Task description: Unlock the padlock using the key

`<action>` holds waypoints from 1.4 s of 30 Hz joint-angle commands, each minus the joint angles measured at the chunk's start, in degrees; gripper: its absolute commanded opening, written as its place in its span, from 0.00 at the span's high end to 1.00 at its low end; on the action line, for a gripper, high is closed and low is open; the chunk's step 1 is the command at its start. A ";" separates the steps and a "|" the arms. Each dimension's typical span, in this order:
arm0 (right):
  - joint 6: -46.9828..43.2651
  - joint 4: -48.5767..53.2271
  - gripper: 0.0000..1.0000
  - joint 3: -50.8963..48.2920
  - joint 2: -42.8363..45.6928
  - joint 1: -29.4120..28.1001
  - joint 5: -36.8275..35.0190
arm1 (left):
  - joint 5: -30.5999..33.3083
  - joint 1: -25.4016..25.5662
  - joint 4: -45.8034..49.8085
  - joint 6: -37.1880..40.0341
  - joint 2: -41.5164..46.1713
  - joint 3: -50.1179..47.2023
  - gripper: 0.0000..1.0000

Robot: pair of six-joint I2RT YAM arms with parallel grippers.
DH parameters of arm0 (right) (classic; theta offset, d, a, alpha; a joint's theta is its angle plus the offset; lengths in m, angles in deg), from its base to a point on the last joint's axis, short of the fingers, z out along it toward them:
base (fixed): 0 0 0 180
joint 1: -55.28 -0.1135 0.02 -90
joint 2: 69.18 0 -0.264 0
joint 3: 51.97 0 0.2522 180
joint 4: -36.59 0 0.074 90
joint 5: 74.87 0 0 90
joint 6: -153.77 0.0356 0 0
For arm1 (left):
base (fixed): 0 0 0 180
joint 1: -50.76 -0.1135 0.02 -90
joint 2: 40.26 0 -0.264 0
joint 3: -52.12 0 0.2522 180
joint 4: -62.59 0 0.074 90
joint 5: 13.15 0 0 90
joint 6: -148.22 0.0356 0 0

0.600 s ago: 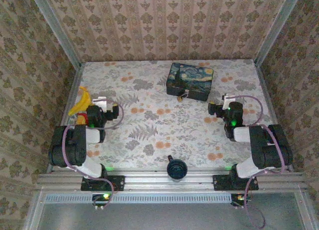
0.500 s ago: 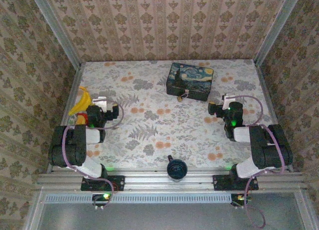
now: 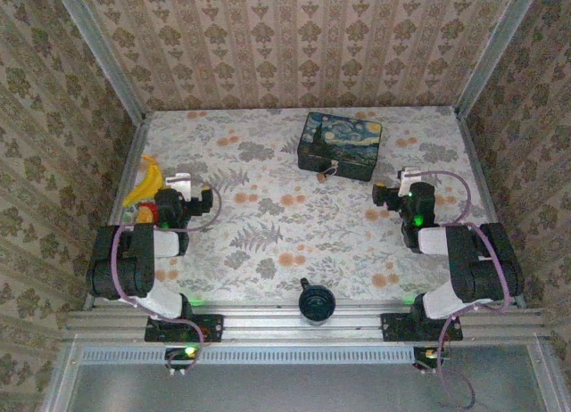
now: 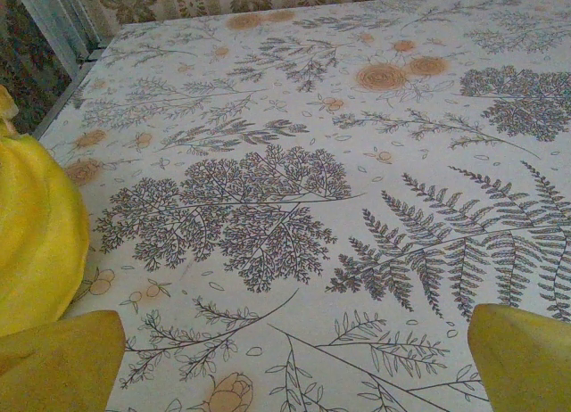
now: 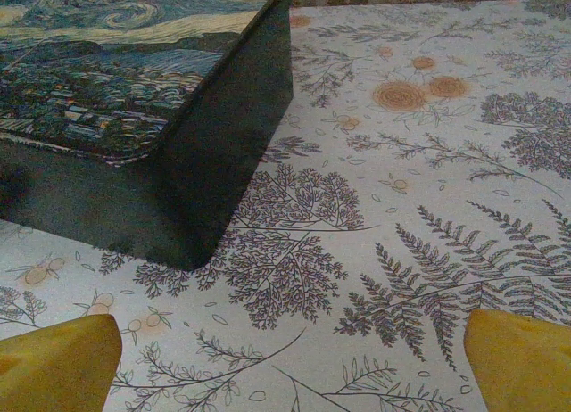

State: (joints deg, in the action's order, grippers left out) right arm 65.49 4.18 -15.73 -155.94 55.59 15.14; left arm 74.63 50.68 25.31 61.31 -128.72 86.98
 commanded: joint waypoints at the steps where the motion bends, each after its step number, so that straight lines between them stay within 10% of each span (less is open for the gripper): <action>1: 0.22 -1.64 0.00 1.41 -0.69 -0.32 -0.89 | -0.42 0.08 -1.60 0.76 -0.75 1.45 0.00; 29: 0.34 -1.56 0.00 1.44 -0.54 -0.32 -1.53 | -0.75 0.06 -1.44 0.68 -0.67 1.52 0.00; 42: 3.83 14.09 0.00 6.43 6.74 -0.32 -9.89 | 3.24 0.16 9.02 -2.55 18.68 -1.59 0.00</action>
State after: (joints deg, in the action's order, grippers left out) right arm 67.37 12.31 -11.79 -151.77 55.59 9.50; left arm 76.10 50.73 29.59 60.96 -114.89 86.37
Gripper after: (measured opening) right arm 0.999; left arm 0.999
